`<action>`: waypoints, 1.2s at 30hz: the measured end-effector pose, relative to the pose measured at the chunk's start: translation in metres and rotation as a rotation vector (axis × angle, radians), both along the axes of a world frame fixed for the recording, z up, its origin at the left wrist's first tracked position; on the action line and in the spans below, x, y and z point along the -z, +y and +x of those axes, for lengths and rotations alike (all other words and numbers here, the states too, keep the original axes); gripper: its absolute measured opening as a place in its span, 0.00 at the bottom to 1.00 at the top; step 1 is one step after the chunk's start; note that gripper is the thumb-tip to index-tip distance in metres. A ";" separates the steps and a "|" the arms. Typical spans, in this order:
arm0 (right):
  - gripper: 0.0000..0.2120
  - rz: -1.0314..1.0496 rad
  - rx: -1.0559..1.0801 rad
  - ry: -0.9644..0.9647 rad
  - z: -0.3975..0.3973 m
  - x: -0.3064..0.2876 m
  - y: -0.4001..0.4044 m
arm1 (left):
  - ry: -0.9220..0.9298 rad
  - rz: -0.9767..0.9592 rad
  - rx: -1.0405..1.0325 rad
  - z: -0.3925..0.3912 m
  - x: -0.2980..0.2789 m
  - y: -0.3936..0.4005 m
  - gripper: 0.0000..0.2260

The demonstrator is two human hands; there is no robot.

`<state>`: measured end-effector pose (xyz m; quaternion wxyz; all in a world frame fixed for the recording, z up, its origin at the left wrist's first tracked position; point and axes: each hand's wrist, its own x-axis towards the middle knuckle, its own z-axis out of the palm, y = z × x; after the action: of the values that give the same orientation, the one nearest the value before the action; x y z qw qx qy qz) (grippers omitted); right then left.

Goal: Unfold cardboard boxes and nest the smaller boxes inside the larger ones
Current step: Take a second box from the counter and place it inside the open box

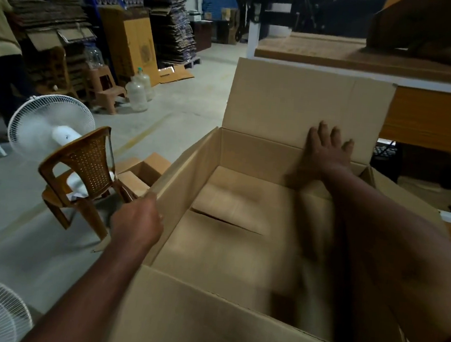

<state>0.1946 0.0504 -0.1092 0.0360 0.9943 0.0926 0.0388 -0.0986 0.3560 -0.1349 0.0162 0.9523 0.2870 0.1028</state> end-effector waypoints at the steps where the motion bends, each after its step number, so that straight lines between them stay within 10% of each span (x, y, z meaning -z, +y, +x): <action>1: 0.61 -0.004 0.003 -0.003 -0.002 0.000 0.001 | -0.005 -0.005 0.003 -0.004 0.002 0.002 0.16; 36: 0.56 0.005 -0.234 -0.085 -0.054 0.023 -0.007 | 0.106 -0.082 -0.079 -0.081 -0.007 0.019 0.20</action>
<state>0.1409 0.0436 -0.1325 0.0324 0.9742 0.2065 0.0850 -0.1801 0.3747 -0.1281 0.0361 0.9428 0.3288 0.0412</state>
